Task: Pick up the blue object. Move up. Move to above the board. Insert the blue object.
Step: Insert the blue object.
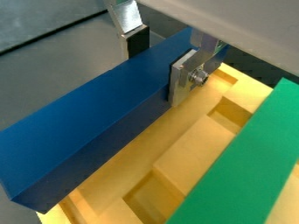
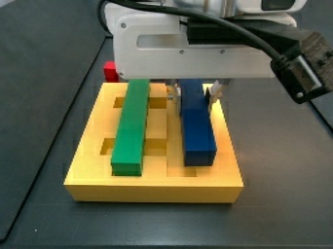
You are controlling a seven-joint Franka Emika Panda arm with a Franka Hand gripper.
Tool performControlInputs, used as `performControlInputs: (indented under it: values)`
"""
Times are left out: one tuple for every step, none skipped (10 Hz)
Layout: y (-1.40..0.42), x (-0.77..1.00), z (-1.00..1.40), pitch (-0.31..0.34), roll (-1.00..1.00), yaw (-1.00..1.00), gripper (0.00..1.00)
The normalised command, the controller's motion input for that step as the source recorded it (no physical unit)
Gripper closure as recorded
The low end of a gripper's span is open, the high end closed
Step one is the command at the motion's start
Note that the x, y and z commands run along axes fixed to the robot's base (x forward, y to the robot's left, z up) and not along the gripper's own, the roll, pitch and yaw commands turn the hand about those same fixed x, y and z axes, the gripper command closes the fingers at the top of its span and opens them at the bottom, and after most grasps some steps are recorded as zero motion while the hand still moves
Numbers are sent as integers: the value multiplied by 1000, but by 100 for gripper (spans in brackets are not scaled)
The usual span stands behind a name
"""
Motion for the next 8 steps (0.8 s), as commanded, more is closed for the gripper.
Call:
performControlInputs:
  values:
    - [-20, -94, -203, 3, -74, -117, 100]
    - [-31, -103, -163, 0, -26, -157, 100]
    - [-83, -40, -134, 0, -29, -103, 100]
    - [-63, -209, -89, 0, -7, -120, 100]
    - [-57, -240, -86, 0, 0, -137, 100]
    - [-49, -246, -97, 0, 0, -151, 100]
    - [-17, -166, -103, 0, 0, -109, 100]
    - [0, 0, -209, 0, 26, 0, 100]
